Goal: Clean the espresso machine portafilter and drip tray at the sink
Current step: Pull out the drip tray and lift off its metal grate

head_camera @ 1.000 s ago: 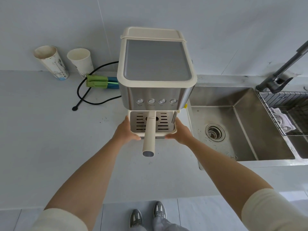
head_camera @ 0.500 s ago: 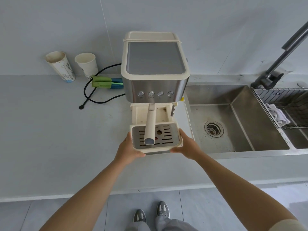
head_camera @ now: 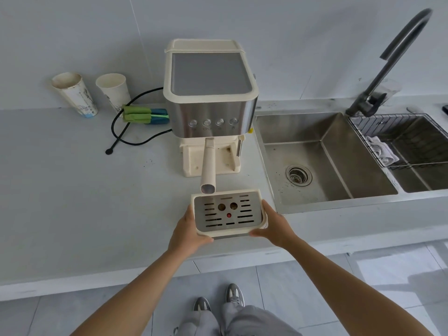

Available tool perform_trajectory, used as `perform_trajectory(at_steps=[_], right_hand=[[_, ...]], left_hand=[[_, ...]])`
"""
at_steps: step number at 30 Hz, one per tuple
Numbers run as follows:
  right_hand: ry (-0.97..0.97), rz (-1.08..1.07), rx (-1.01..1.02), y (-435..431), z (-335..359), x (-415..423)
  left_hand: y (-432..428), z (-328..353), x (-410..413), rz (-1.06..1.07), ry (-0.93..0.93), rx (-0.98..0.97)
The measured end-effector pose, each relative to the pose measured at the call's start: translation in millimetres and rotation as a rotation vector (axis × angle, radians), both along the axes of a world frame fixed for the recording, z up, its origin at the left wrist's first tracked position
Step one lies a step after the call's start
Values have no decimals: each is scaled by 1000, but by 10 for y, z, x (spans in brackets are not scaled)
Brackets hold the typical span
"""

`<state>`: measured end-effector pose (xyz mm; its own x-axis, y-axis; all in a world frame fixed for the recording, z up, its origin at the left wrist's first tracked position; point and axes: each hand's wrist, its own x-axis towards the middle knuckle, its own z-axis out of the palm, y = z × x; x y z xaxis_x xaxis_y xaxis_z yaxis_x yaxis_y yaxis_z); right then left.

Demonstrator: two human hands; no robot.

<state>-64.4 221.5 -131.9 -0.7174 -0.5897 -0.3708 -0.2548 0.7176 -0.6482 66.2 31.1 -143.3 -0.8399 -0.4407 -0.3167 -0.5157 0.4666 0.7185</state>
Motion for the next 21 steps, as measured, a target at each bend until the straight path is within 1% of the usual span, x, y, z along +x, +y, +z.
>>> perform_trajectory(at_steps=[5, 11, 14, 16, 19, 21], right_hand=[[23, 10, -2, 41, -30, 29], [50, 61, 48, 39, -44, -13], [75, 90, 46, 3, -17, -39], [111, 146, 78, -39, 5, -57], [139, 255, 175, -109, 61, -70], [190, 325, 238, -136, 83, -90]], left_hand=[[31, -36, 5, -19, -47, -54], [-12, -7, -56, -38, -144, -102], [-54, 26, -96, -60, -154, -190], [-53, 63, -122, -152, -141, -300], [-24, 125, -175, -376, -165, -482], [-8, 158, -213, -500, -181, -540]])
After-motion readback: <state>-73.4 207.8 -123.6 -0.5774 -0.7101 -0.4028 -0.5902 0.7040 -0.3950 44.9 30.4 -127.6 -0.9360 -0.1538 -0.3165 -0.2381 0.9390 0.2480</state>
